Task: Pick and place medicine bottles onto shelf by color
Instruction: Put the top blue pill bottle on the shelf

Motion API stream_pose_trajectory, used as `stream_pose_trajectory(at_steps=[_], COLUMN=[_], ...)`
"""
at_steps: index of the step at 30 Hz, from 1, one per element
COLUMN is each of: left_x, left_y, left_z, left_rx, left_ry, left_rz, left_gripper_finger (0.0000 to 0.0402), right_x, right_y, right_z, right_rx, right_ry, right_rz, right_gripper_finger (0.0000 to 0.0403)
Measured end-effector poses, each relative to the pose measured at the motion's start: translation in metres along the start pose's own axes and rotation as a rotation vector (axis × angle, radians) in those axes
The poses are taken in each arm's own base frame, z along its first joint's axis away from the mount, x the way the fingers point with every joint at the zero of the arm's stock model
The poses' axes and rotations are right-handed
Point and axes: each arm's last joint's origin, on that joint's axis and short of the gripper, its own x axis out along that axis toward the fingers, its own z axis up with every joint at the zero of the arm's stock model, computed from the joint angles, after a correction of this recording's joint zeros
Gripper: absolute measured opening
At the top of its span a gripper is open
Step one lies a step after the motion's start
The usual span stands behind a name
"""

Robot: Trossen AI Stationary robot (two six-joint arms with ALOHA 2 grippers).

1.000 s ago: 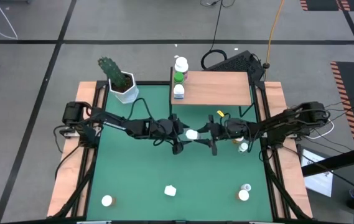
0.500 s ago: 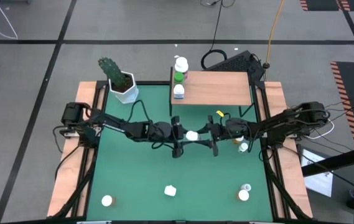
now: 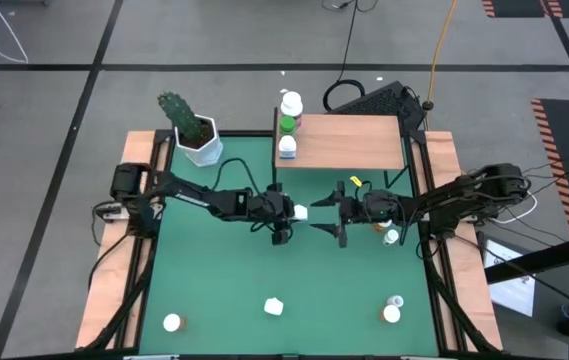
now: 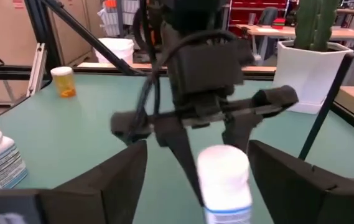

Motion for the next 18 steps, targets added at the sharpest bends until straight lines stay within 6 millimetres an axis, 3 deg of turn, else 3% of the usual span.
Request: stream_pose_trajectory(at_steps=[6, 18], left_x=[0.021, 0.038], left_y=[-0.001, -0.002], left_z=[-0.01, -0.002], left_rx=[-0.029, 0.001], left_ry=[0.009, 0.031], left_rz=[0.001, -0.001], left_gripper_finger=[0.0143, 0.015], right_x=[0.005, 0.015], right_y=[-0.009, -0.021], right_z=[0.002, -0.014], right_rx=[-0.002, 0.037], right_ry=[0.051, 0.151], right_rz=[-0.034, -0.026], right_gripper_finger=[0.0303, 0.0306])
